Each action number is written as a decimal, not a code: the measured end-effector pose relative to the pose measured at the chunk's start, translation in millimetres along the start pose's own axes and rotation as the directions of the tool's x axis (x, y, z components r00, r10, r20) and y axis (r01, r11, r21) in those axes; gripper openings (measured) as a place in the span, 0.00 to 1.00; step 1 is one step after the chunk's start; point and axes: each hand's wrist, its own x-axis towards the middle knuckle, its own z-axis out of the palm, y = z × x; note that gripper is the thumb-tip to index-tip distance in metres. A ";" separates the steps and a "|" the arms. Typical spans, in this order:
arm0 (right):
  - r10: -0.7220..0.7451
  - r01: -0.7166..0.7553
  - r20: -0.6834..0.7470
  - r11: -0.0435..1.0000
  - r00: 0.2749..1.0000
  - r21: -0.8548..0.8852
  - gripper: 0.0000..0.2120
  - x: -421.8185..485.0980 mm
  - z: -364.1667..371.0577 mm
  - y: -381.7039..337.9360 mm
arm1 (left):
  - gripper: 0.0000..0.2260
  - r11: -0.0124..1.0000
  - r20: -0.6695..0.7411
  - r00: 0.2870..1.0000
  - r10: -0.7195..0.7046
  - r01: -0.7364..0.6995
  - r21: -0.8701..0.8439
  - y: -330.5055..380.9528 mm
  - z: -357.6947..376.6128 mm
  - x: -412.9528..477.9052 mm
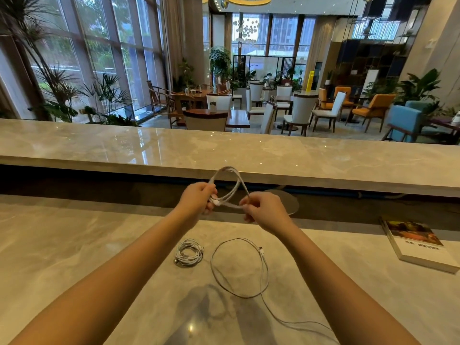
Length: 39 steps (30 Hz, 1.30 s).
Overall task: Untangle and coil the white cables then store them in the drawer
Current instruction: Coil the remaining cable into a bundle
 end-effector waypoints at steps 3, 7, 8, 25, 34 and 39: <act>-0.052 0.025 0.087 0.956 0.995 0.291 0.10 -4.3 -0.7 -15.4 | 0.10 0.989 -0.057 0.997 0.054 -0.046 0.140 -10.9 15.7 -10.3; -0.110 0.037 0.217 0.949 0.970 0.315 0.15 -9.9 -0.9 -27.5 | 0.11 0.892 -0.208 0.931 0.301 -0.198 0.406 -11.6 20.3 -4.2; -0.092 0.020 0.205 0.944 0.974 0.330 0.16 -10.1 -0.5 -28.7 | 0.11 0.872 -0.223 0.912 0.344 -0.223 0.436 -10.3 19.7 -3.4; 0.173 -0.198 0.100 0.777 0.980 0.597 0.10 1.6 18.2 -16.4 | 0.15 0.990 -0.065 0.998 0.012 -0.021 -0.142 -14.5 25.1 -4.5; 0.133 -0.125 0.022 0.850 0.991 0.511 0.05 2.2 21.0 -10.3 | 0.06 0.903 0.002 0.978 0.210 -0.195 0.382 -4.8 31.6 -10.3; 0.273 -0.116 -0.234 0.844 0.933 0.524 0.13 9.5 20.2 -7.6 | 0.04 0.933 -0.108 0.981 0.164 -0.119 0.339 -10.0 28.7 -4.6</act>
